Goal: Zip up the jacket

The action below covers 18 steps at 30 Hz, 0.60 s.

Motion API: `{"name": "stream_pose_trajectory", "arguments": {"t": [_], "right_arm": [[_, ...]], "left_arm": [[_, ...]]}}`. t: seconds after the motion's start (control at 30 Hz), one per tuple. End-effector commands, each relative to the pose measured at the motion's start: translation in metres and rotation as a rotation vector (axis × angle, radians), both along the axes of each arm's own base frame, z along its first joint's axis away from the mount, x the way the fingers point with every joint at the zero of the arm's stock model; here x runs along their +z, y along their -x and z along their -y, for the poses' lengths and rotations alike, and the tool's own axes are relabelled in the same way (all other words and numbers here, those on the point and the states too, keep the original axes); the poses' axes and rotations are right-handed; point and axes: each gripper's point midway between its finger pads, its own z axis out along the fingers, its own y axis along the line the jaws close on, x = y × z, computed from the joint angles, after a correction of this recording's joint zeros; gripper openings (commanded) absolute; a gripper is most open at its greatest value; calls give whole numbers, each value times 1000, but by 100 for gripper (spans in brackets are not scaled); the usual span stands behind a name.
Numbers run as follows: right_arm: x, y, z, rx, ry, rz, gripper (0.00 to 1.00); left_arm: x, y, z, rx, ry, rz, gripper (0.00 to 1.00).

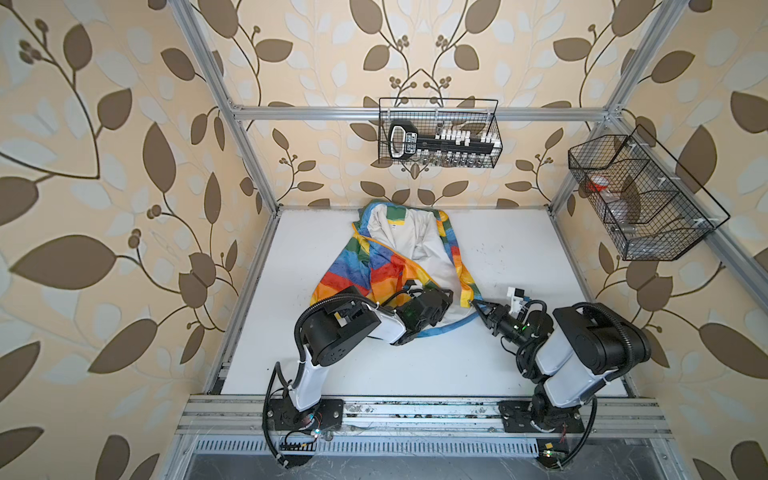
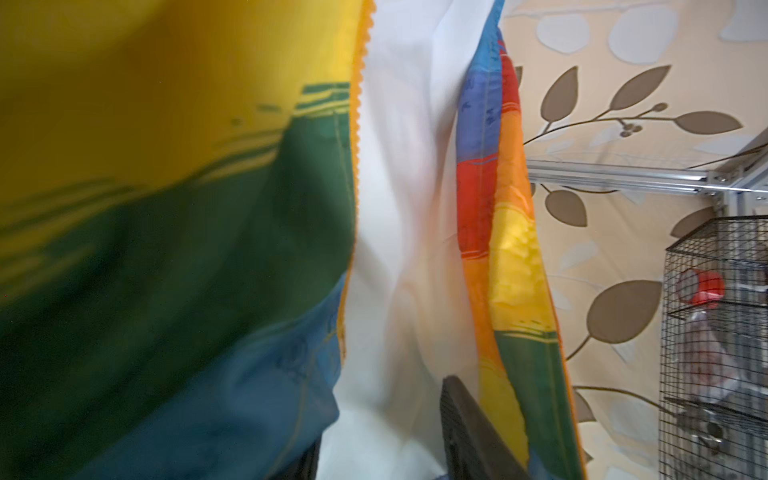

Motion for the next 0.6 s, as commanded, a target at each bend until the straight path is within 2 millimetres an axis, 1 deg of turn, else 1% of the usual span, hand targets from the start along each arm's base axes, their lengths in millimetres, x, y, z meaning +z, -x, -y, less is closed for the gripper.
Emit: {"name": "stream_pose_trajectory", "arguments": {"t": [0.0,0.07,0.17,0.27,0.33,0.4,0.57], "right_arm": [[0,16,0,14,-3,5,0],[1,16,0,14,-4,6,0],[1,17,0,18,-6,5,0],[1,18,0,18,-4,5,0],[0,19,0,19,-2,4,0],[0,19,0,20,-2,4,0],[0,19,0,17,-3,1,0]], "left_arm": [[8,-7,-9,43,6,22,42],[5,-8,-13,53,-5,14,40],[0,-10,-12,55,7,8,35],[-5,-11,-16,73,11,1,31],[-6,-12,-18,80,9,-2,31],[-8,-14,-22,92,15,-16,35],[-19,-15,-25,92,-3,-77,35]]}}
